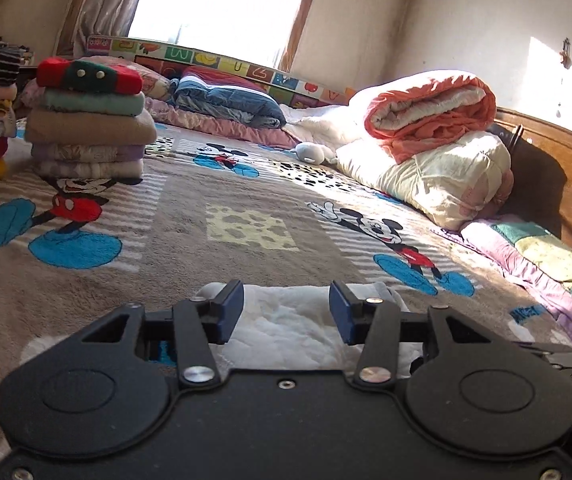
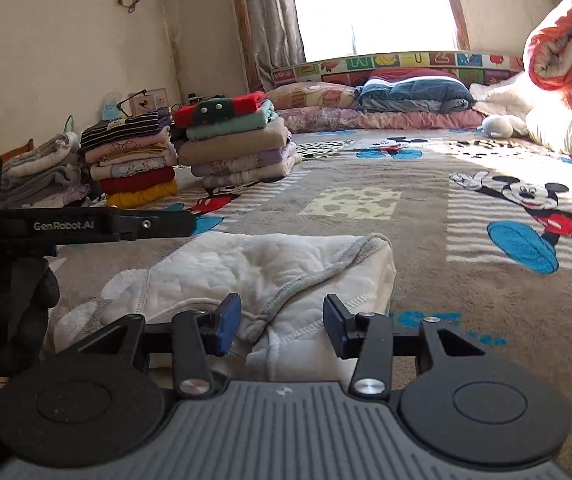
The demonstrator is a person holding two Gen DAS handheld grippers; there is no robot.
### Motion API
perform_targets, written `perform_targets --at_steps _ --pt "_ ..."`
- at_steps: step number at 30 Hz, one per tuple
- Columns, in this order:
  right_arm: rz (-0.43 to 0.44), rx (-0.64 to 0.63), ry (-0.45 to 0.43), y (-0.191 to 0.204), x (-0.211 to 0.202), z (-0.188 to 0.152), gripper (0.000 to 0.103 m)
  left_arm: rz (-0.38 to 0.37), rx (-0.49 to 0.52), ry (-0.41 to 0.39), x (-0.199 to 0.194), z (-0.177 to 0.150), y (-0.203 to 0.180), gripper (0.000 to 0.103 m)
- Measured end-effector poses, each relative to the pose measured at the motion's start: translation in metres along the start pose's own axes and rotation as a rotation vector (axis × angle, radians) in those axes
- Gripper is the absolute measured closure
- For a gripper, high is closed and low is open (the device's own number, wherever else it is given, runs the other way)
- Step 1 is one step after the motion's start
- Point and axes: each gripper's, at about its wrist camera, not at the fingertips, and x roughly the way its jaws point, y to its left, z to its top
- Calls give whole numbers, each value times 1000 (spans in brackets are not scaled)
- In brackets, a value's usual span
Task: Fold clothes
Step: 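Lift the folded bundle with both grippers and carry it toward the pillows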
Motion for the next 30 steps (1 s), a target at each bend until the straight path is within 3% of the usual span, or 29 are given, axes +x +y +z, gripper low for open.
perform_targets --at_steps 3,4,7,11,14,19,25,30 --pt "31 281 -62 -31 -10 -1 54 -15 -201 20 -5 1 28 49" --pt "42 369 -84 -40 -12 -2 47 -31 -273 31 -6 0 36 43" --pt "27 480 -84 -52 -10 -1 34 -50 -404 84 -3 -6 47 40" --pt "24 584 -32 -67 7 -9 34 -62 -505 166 4 -17 54 39" --pt "46 715 -14 -80 20 -20 34 -42 -528 204 10 -23 57 39" --pt "83 822 6 -96 38 -40 33 -44 -589 270 21 -34 67 36" --pt "171 775 49 -102 47 -43 39 -65 -608 262 28 -39 66 36" --pt "215 775 34 -105 48 -49 52 -53 -547 267 32 -38 55 49"
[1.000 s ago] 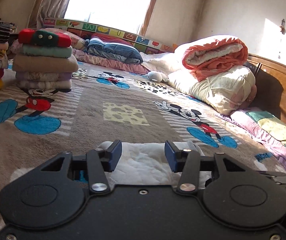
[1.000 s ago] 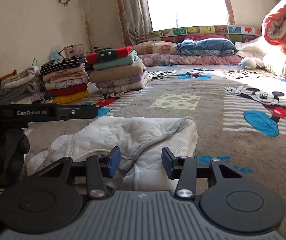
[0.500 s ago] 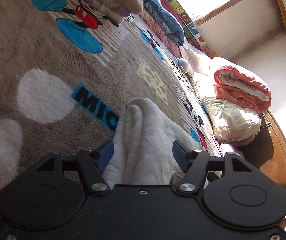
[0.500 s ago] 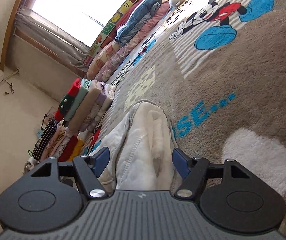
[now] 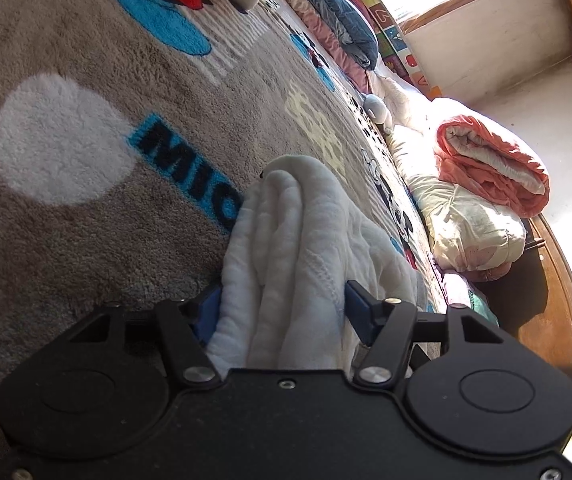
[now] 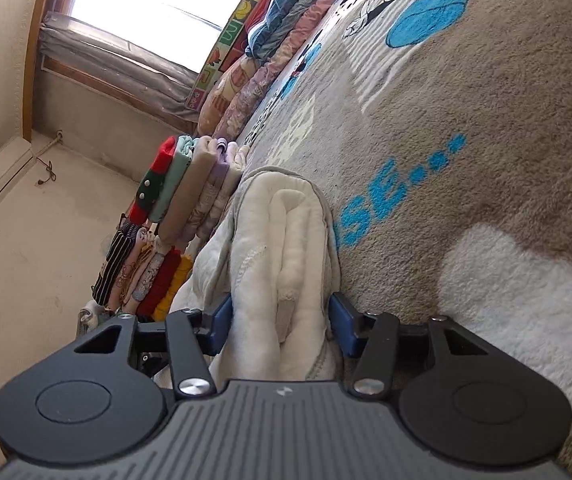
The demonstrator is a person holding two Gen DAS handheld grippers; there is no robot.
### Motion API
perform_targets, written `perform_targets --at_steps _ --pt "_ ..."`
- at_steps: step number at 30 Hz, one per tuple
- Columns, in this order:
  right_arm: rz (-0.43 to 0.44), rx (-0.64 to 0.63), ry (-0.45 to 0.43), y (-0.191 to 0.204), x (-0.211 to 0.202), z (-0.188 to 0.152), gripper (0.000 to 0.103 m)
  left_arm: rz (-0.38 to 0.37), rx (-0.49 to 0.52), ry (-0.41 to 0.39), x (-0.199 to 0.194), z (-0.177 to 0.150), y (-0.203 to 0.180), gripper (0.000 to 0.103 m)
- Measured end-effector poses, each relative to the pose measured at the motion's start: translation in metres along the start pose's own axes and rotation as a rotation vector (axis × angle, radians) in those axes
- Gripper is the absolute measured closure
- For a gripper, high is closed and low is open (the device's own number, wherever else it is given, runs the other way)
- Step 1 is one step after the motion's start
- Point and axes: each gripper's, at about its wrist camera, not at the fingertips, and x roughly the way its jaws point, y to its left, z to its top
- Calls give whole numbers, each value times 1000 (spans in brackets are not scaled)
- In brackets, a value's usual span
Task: Fold clothes
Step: 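Lift the folded bundle with both grippers and carry it toward the pillows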
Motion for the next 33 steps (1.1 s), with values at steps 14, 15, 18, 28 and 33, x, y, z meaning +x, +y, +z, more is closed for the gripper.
perform_targets --at_steps 14,15,18,28,33 --pt "153 -28 -232 15 -53 11 61 -204 138 -24 14 15 -76 66" --pt "147 -34 -265 14 -64 15 61 -223 152 -2 25 14 -89 66" --pt "115 -47 -377 7 -103 30 61 -286 193 72 65 10 -129 66" --pt "-44 14 -808 -57 -237 62 62 -466 403 380 210 -45 -283 66" --pt "-118 78 -983 -94 -278 70 61 -531 458 497 270 -78 -333 66"
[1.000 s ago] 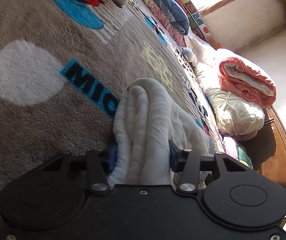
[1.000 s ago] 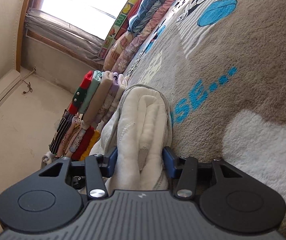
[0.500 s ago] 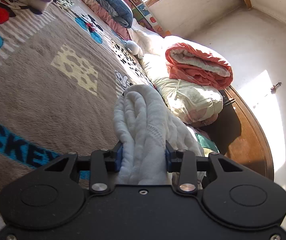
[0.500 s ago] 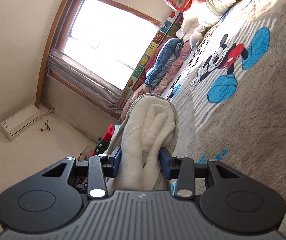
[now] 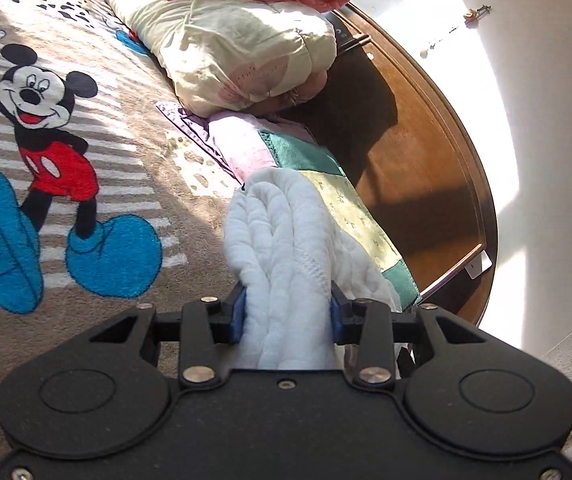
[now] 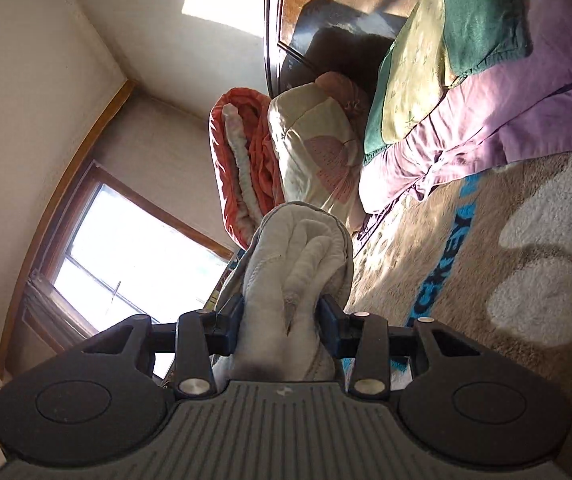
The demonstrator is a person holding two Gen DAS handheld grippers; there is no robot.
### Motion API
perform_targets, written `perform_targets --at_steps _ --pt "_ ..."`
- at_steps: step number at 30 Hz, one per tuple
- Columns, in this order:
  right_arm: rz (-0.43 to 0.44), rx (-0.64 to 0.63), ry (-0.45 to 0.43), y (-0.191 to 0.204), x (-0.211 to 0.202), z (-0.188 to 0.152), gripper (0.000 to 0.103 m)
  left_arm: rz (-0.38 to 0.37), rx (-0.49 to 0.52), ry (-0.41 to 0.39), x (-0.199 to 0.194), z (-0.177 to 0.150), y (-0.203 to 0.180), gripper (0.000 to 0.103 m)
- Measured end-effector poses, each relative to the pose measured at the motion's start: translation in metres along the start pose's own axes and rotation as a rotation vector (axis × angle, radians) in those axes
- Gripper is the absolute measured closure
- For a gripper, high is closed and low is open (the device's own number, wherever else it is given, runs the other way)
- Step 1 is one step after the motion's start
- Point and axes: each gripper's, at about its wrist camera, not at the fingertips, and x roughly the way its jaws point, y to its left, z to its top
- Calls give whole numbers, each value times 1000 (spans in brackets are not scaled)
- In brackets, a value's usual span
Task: Fold clothes
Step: 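Lift the folded bundle with both grippers and carry it toward the pillows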
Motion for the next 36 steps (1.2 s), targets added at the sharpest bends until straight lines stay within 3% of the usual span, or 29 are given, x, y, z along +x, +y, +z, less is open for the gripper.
perform_targets --at_steps 9,16,18,21,23,30,36 --pt "-109 75 -209 -47 14 26 61 -76 33 129 98 27 -5 66" --pt "-171 134 -285 -74 20 26 61 -108 37 196 147 39 8 66" --pt "-217 117 -281 -74 25 25 61 -98 11 204 160 39 21 66" --pt "-294 150 -253 -85 36 18 61 44 3 260 184 28 48 63" --pt "-366 157 -230 -95 43 11 64 28 -5 255 186 25 56 60" --pt "-370 148 -247 -90 50 7 62 51 29 230 181 24 51 55" --pt "-361 135 -257 -78 38 17 48 83 -23 83 145 26 43 36"
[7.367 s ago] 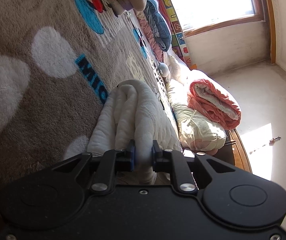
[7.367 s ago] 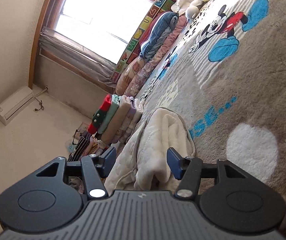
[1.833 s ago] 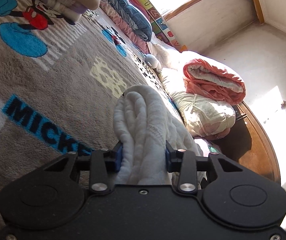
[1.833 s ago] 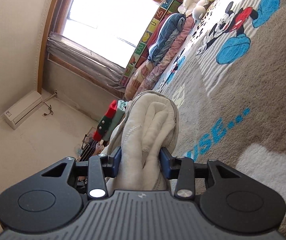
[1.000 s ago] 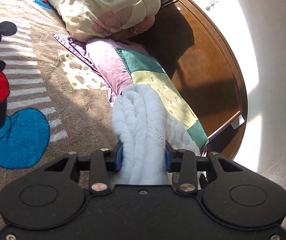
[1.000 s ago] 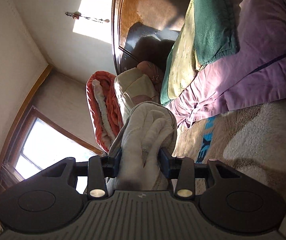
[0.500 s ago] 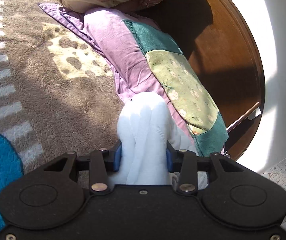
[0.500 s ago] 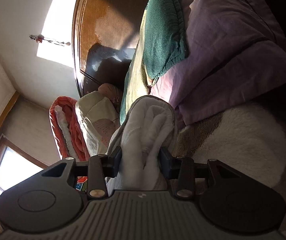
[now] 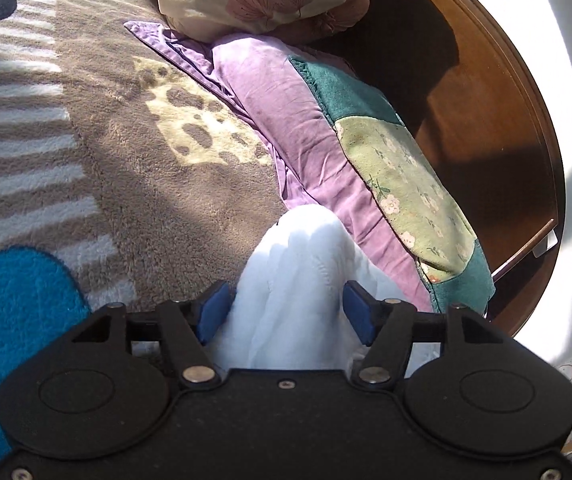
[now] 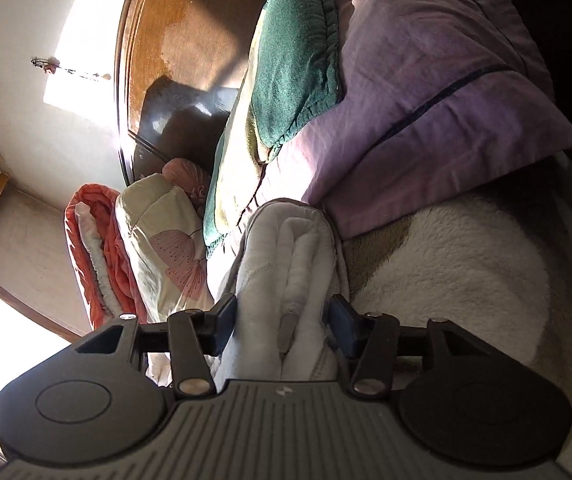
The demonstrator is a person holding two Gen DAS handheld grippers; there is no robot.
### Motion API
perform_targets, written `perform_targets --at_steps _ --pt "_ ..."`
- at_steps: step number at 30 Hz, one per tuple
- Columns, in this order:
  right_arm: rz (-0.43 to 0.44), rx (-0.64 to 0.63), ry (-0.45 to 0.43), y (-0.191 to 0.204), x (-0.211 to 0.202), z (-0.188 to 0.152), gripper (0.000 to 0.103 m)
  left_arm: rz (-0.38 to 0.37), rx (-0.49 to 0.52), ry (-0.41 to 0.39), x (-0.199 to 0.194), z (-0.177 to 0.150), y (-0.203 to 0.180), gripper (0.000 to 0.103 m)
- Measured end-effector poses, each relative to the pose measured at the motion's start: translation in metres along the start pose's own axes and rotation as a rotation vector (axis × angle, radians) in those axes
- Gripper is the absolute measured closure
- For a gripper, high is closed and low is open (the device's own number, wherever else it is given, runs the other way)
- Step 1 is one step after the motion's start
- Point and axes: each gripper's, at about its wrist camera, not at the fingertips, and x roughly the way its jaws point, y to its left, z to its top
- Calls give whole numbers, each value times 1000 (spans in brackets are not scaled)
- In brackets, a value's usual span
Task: Fold clothes
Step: 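Lift the folded bundle with both grippers and carry it toward the pillows, then lower the bundle beside the pillows and open both grippers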
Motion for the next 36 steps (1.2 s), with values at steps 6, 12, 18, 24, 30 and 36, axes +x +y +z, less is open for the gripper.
perform_targets --at_steps 6,12,18,24,30,36 --pt "63 -113 -40 28 -21 14 21 74 17 -85 -62 -13 -10 34" --pt "155 -258 9 59 -38 8 5 185 32 -170 -140 -48 -14 24" --pt "274 -367 203 86 -60 -29 0 372 53 -221 -220 -96 -4 16" --pt "349 -433 433 108 -86 -89 0 574 -4 -305 -304 -151 10 2" --pt "353 -522 653 133 -105 -155 0 743 18 -386 -368 -191 5 2" --pt "316 -633 744 169 -135 -195 0 883 0 -369 -404 -223 8 0"
